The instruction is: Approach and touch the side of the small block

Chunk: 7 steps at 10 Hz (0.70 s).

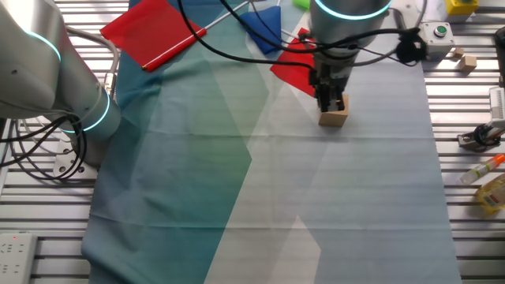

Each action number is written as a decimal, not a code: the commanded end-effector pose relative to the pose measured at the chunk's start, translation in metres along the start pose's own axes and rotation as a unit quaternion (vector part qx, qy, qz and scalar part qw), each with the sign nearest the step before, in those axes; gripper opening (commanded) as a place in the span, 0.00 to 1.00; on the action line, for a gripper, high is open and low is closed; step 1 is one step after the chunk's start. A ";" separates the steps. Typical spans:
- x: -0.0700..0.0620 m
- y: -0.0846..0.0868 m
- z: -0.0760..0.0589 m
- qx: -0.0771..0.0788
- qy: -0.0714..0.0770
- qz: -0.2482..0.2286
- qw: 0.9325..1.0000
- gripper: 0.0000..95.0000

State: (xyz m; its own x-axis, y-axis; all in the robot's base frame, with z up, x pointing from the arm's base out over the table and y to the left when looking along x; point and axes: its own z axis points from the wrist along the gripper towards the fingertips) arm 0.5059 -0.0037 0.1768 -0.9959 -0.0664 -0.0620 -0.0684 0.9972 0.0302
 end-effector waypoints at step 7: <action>-0.072 -0.010 -0.005 -0.012 0.031 -0.016 0.999 0.00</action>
State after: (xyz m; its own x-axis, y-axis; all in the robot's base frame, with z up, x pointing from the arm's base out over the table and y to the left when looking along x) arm 0.5795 -0.0082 0.1871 -0.9945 -0.1051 0.0051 -0.1046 0.9927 0.0598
